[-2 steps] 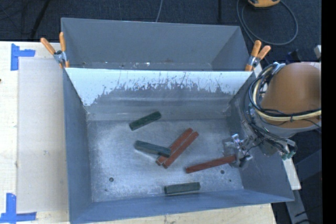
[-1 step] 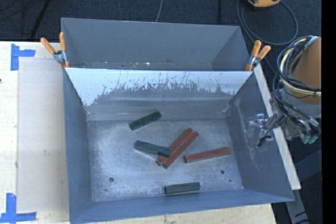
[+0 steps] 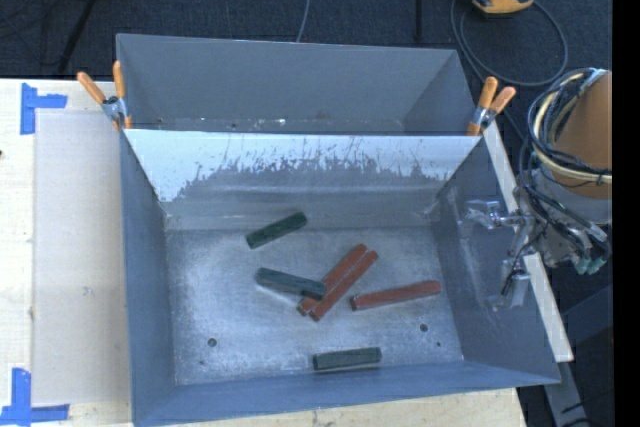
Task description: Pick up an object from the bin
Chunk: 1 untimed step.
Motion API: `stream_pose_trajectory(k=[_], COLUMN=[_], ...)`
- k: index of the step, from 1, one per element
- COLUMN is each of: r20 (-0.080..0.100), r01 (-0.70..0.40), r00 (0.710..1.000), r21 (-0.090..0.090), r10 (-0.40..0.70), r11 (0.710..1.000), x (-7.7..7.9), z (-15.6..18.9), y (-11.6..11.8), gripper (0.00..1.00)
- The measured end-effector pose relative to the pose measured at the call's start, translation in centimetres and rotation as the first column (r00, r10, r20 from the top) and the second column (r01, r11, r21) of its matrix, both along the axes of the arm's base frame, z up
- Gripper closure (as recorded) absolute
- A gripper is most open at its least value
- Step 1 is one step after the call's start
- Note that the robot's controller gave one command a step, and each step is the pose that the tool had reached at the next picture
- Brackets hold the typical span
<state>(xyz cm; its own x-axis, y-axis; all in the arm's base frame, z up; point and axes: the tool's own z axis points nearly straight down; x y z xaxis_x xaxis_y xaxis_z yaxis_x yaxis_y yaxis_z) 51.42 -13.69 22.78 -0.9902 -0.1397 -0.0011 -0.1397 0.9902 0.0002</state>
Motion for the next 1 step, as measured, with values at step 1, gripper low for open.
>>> stream_pose_trajectory(k=[1], r20=[0.0], r01=[0.0], r00=[1.0], r21=[0.0], r10=[0.0], r11=[1.0], x=[0.0], z=[0.0], y=[0.01], gripper=[0.0])
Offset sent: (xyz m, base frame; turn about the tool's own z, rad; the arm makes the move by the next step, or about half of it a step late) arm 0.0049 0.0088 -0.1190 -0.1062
